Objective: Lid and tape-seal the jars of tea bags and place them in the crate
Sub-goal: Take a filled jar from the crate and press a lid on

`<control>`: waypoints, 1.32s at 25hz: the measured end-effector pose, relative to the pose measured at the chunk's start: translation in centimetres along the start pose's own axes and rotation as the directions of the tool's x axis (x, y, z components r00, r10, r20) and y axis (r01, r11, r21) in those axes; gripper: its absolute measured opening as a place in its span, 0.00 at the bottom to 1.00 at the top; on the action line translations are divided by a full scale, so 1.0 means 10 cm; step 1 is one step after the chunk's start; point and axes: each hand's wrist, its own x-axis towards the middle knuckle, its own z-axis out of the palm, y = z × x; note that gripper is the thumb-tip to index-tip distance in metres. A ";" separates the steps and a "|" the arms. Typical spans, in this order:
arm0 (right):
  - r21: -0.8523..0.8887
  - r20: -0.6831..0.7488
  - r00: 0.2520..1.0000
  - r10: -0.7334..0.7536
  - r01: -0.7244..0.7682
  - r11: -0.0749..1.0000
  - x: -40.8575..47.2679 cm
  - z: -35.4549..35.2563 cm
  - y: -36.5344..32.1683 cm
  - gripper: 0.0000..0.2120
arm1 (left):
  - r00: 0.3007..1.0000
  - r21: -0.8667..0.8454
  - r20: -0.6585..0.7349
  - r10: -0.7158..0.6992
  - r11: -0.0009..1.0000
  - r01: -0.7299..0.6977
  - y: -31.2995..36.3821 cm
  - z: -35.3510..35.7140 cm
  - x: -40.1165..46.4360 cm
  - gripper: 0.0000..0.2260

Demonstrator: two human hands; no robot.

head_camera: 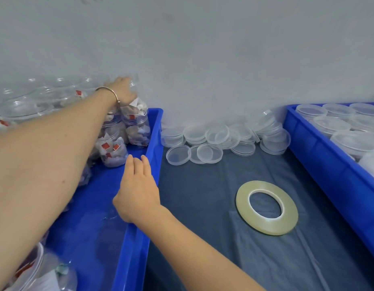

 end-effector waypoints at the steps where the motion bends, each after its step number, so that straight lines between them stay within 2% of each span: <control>1: 0.009 0.001 1.000 -0.001 0.001 1.000 0.02 0.00 0.01 0.41 | 1.000 -0.028 -0.020 0.002 1.000 -0.002 0.00 0.01 -0.02 0.24; 4: -0.012 0.004 1.000 -0.014 0.014 1.000 0.04 0.00 0.02 0.40 | 0.973 -0.192 -0.222 -0.062 0.981 0.018 0.05 0.09 -0.21 0.08; 6: 0.001 -0.011 1.000 -0.020 0.020 1.000 0.03 0.02 0.02 0.40 | 0.925 -0.335 -0.362 -0.115 0.942 -0.014 0.14 0.17 -0.42 0.10; 8: 0.082 -0.041 0.999 -0.033 0.037 0.996 0.03 0.00 0.01 0.37 | 0.845 -0.537 -0.489 -0.217 0.838 -0.096 0.32 0.18 -0.61 0.13; 9: 0.189 -0.079 0.996 -0.048 0.062 0.980 0.03 -0.02 0.01 0.33 | 0.812 -0.614 -0.523 -0.261 0.776 -0.146 0.44 0.16 -0.70 0.14; 10: 0.323 -0.155 0.987 -0.051 0.100 0.941 0.00 -0.05 0.02 0.23 | 0.793 -0.662 -0.542 -0.277 0.722 -0.201 0.57 0.14 -0.81 0.15; 11: 0.457 -0.239 0.971 -0.015 0.126 0.880 -0.06 -0.07 0.06 0.11 | 0.786 -0.700 -0.549 -0.284 0.669 -0.248 0.71 0.15 -0.93 0.15; 12: 0.579 -0.303 0.951 0.065 0.130 0.805 -0.14 -0.08 0.13 0.07 | 0.787 -0.735 -0.543 -0.293 0.618 -0.278 0.86 0.18 -1.06 0.15; 14: 0.748 -0.382 0.893 0.240 0.146 0.648 -0.36 -0.03 0.40 0.09 | 0.789 -0.770 -0.533 -0.304 0.562 -0.304 1.13 0.34 -1.37 0.10; 15: 0.756 -0.447 0.835 0.320 0.162 0.635 -0.50 -0.02 0.57 0.13 | 0.796 -0.772 -0.529 -0.295 0.556 -0.307 1.23 0.46 -1.54 0.08; 17: 0.674 -0.576 0.714 0.398 0.140 0.725 -0.75 -0.06 0.97 0.22 | 0.821 -0.750 -0.527 -0.220 0.575 -0.328 1.35 0.71 -1.89 0.08; 18: 0.632 -0.608 0.681 0.409 0.103 0.768 -0.86 -0.11 1.16 0.27 | 0.839 -0.735 -0.518 -0.164 0.588 -0.339 1.38 0.83 -2.07 0.09; 19: 0.594 -0.606 0.689 0.398 0.058 0.803 -0.96 -0.17 1.33 0.35 | 0.865 -0.733 -0.493 -0.098 0.583 -0.351 1.41 0.95 -2.25 0.09; 21: 0.547 -0.533 0.781 0.325 0.025 0.837 -1.09 -0.25 1.62 0.50 | 0.906 -0.767 -0.419 0.059 0.512 -0.388 1.45 1.14 -2.60 0.07; 22: 0.573 -0.473 0.832 0.288 0.042 0.818 -1.15 -0.29 1.70 0.53 | 0.907 -0.781 -0.399 0.132 0.470 -0.412 1.45 1.22 -2.73 0.06; 24: 0.654 -0.419 0.884 0.208 0.135 0.744 -1.22 -0.32 1.78 0.50 | 0.893 -0.795 -0.396 0.215 0.406 -0.451 1.42 1.30 -2.85 0.04; 25: 0.662 -0.432 0.884 0.178 0.177 0.729 -1.22 -0.32 1.81 0.47 | 0.896 -0.833 -0.376 0.234 0.339 -0.438 1.40 1.31 -2.84 0.04; 27: 0.635 -0.477 0.867 0.141 0.229 0.737 -1.22 -0.31 1.85 0.43 | 0.940 -0.935 -0.290 0.180 0.156 -0.319 1.36 1.30 -2.69 0.06; 28: 0.638 -0.484 0.864 0.136 0.242 0.731 -1.22 -0.30 1.86 0.43 | 0.968 -0.959 -0.232 0.094 0.144 -0.243 1.35 1.32 -2.56 0.06; 29: 0.651 -0.481 0.866 0.136 0.249 0.718 -1.22 -0.29 1.85 0.43 | 0.984 -0.958 -0.176 -0.004 0.230 -0.171 1.35 1.36 -2.41 0.08; 31: 0.663 -0.479 0.868 0.132 0.259 0.702 -1.23 -0.27 1.86 0.42 | 0.987 -0.875 -0.070 -0.148 0.484 0.010 1.29 1.51 -2.08 0.18; 33: 0.659 -0.478 0.866 0.143 0.247 0.710 -1.23 -0.24 1.87 0.41 | 0.980 -0.728 0.049 -0.194 0.664 0.168 1.18 1.67 -1.81 0.23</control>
